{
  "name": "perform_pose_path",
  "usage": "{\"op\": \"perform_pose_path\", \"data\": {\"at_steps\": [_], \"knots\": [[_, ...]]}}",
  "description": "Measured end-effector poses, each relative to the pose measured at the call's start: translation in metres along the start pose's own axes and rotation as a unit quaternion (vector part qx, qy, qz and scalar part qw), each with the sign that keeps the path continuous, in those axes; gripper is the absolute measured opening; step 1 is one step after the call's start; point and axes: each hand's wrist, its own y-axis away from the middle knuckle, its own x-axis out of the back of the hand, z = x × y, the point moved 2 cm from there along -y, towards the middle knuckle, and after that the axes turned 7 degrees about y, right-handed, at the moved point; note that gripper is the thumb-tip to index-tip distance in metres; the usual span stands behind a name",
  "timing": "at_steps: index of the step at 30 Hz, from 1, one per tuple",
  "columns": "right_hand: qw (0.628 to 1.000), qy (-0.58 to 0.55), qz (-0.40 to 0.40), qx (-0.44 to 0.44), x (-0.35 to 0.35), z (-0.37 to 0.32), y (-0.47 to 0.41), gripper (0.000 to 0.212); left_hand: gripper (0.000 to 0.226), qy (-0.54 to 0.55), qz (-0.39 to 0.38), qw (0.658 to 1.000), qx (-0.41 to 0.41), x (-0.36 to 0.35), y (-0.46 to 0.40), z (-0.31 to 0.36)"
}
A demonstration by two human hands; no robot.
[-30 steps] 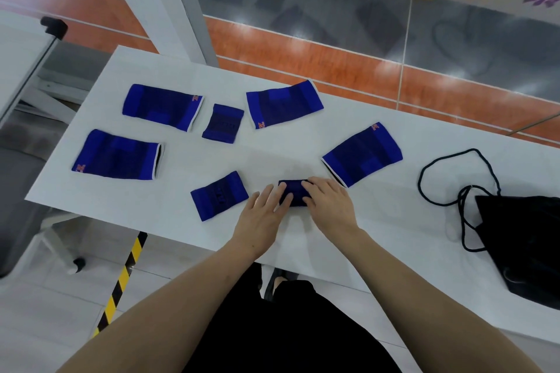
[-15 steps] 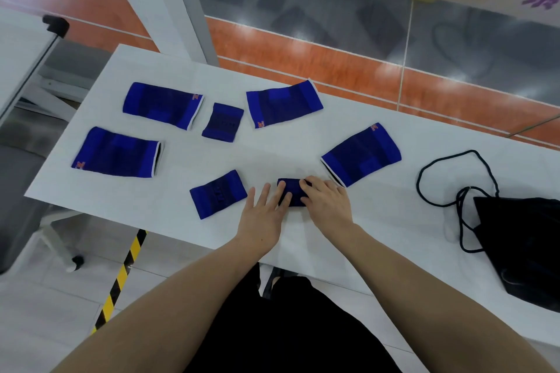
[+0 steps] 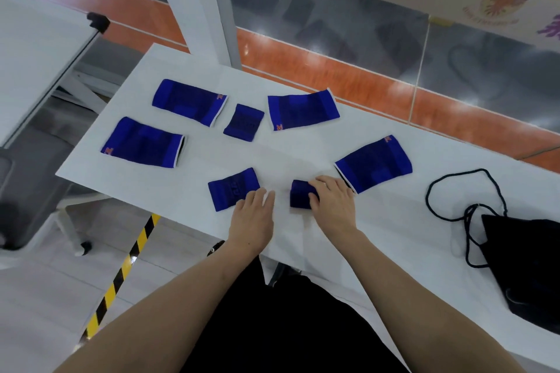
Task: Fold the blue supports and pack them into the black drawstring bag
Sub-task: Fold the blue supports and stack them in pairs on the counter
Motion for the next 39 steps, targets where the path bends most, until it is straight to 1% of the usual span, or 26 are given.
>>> {"op": "perform_pose_path", "data": {"at_steps": [4, 6, 8, 10, 16, 18, 23, 25, 27, 30, 32, 33, 35, 39], "knots": [[0.999, -0.025, -0.01, 0.029, -0.003, -0.03, -0.016, 0.022, 0.063, -0.005, -0.003, 0.995, 0.102, 0.005, 0.006, -0.035], [0.998, -0.041, -0.011, 0.035, -0.006, -0.049, -0.024, 0.023, 0.065, -0.008, -0.021, 0.992, 0.127, 0.005, 0.009, -0.053], [0.998, -0.051, -0.018, 0.044, -0.01, -0.067, -0.034, 0.024, 0.065, -0.013, -0.039, 0.991, 0.131, 0.006, 0.01, -0.069], [0.996, -0.057, -0.032, 0.053, -0.013, -0.086, -0.045, 0.024, 0.065, -0.016, -0.052, 0.991, 0.119, 0.009, 0.008, -0.084], [0.995, -0.051, -0.052, 0.072, -0.023, -0.136, -0.089, 0.026, 0.058, 0.008, -0.049, 0.996, 0.077, 0.024, -0.013, -0.125], [0.993, -0.046, -0.082, 0.077, -0.028, -0.149, -0.107, 0.031, 0.059, 0.009, -0.063, 0.996, 0.059, 0.028, -0.022, -0.139], [0.98, 0.002, -0.179, 0.087, -0.043, -0.172, -0.147, 0.054, 0.062, -0.011, -0.09, 0.996, 0.007, 0.039, -0.043, -0.168], [0.977, 0.022, -0.195, 0.085, -0.049, -0.173, -0.154, 0.058, 0.061, -0.01, -0.098, 0.995, -0.007, 0.042, -0.048, -0.176], [0.979, 0.028, -0.184, 0.079, -0.051, -0.171, -0.153, 0.056, 0.062, -0.012, -0.099, 0.995, -0.023, 0.046, -0.052, -0.183], [0.988, 0.029, -0.142, 0.049, -0.053, -0.166, -0.14, 0.041, 0.062, -0.021, -0.101, 0.994, -0.045, 0.05, -0.056, -0.19], [0.991, 0.017, -0.131, -0.011, -0.054, -0.161, -0.131, 0.024, 0.063, -0.025, -0.105, 0.992, -0.06, 0.053, -0.061, -0.194], [0.991, 0.013, -0.13, -0.041, -0.054, -0.159, -0.128, 0.02, 0.062, -0.027, -0.105, 0.992, -0.068, 0.054, -0.062, -0.195], [0.988, 0.002, -0.131, -0.087, -0.052, -0.154, -0.121, 0.019, 0.061, -0.027, -0.103, 0.991, -0.081, 0.056, -0.065, -0.198], [0.979, -0.021, -0.139, -0.148, -0.052, -0.149, -0.11, 0.018, 0.057, -0.042, -0.097, 0.989, -0.1, 0.059, -0.068, -0.197]]}}
